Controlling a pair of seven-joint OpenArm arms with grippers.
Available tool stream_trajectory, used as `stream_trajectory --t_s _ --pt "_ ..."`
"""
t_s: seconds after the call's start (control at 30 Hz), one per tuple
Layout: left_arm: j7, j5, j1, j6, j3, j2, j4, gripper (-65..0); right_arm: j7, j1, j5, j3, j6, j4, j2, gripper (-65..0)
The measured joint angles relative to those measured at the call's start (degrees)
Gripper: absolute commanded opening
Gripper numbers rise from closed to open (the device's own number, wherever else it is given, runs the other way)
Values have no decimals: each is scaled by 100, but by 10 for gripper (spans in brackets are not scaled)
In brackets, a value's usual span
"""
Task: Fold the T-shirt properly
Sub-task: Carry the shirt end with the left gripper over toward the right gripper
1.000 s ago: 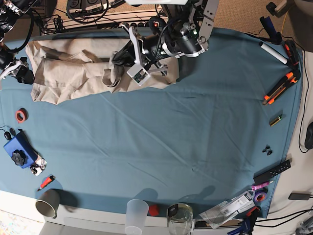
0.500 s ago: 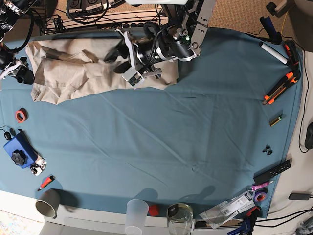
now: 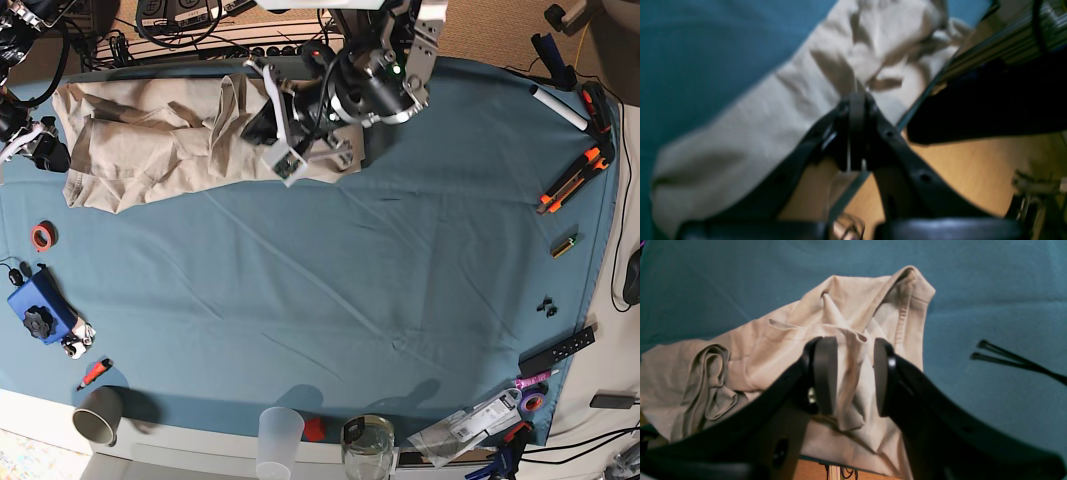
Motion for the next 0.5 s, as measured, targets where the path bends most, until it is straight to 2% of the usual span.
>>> stream_trajectory --t_s 0.2,0.3,0.5 --pt "48 1252 160 7 -7 0 -42 -650 0 7 -2 0 0 0 2 -460" --pt "286 1209 160 2 2 -96 -170 -650 0 7 -2 0 0 0 2 -460" --pt "656 1174 457 -28 4 -588 -210 -650 0 9 0 0 0 0 2 -460"
